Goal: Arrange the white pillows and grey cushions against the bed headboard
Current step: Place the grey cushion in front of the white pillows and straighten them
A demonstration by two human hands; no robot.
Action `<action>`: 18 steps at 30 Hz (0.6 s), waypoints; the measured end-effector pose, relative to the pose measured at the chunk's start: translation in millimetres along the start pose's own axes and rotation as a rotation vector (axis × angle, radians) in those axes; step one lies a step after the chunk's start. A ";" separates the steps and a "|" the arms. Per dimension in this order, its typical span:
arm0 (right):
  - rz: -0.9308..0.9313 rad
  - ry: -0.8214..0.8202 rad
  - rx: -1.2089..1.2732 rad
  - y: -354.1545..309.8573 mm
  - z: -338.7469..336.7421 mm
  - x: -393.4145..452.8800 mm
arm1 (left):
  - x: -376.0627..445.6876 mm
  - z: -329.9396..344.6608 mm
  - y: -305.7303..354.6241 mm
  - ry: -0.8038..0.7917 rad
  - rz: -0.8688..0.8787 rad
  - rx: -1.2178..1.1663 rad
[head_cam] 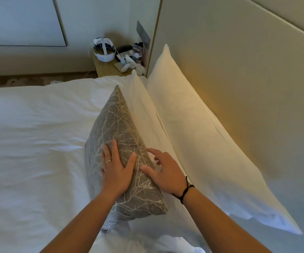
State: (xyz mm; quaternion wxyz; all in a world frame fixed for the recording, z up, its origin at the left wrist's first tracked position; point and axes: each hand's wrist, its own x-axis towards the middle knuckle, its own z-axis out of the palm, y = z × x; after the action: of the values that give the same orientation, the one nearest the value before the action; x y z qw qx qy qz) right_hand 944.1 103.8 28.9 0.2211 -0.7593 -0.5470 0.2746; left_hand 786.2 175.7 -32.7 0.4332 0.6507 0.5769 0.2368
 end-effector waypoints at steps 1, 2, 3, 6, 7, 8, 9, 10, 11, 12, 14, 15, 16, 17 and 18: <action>0.032 0.054 -0.015 7.4 -5.4 -9.8 | -2.6 0.2 6.8 0.002 0.028 0.041; 0.076 0.092 -0.052 16.6 -10.5 -21.0 | -4.7 0.5 11.8 0.000 0.048 0.073; 0.129 0.108 -0.098 26.8 -14.8 -33.0 | -6.5 0.7 14.9 -0.006 0.059 0.103; 0.308 0.090 -0.152 61.5 -20.7 -75.1 | -10.5 1.2 17.7 -0.019 0.070 0.163; 0.361 0.094 -0.133 72.1 -20.8 -89.6 | -12.1 1.4 17.8 -0.014 0.075 0.170; 0.404 0.107 -0.108 80.6 -20.6 -103.4 | -13.7 1.4 17.7 -0.005 0.083 0.173; 0.435 0.123 -0.083 87.7 -20.2 -115.3 | -15.0 1.4 17.5 0.006 0.090 0.175; 0.459 0.132 -0.065 93.5 -19.5 -124.7 | -16.0 1.0 17.3 0.015 0.095 0.178; 0.487 0.131 -0.053 98.6 -18.3 -131.7 | -16.8 0.6 17.4 0.021 0.102 0.185; 0.524 0.127 -0.032 102.2 -17.3 -137.1 | -17.8 0.3 18.2 0.023 0.110 0.193; 0.624 0.133 0.091 106.8 -14.9 -143.2 | -19.5 -0.6 21.3 0.026 0.125 0.204; 0.685 0.138 0.214 108.2 -14.3 -144.7 | -20.6 -1.0 23.4 0.029 0.132 0.211; 0.748 0.138 0.370 108.0 -15.1 -146.1 | -21.6 -1.5 25.8 0.031 0.138 0.222; 0.807 0.135 0.529 107.3 -17.3 -147.1 | -22.7 -2.0 28.1 0.032 0.142 0.235; 0.857 0.141 0.661 107.0 -20.7 -148.2 | -23.8 -2.6 30.2 0.031 0.144 0.249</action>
State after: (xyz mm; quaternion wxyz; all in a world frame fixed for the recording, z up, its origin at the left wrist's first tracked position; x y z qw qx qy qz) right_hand 996.5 -70.5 2.3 0.3524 -0.8208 -0.0568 0.4460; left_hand 795.3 154.9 -1.5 0.3219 0.7354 0.5603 0.2040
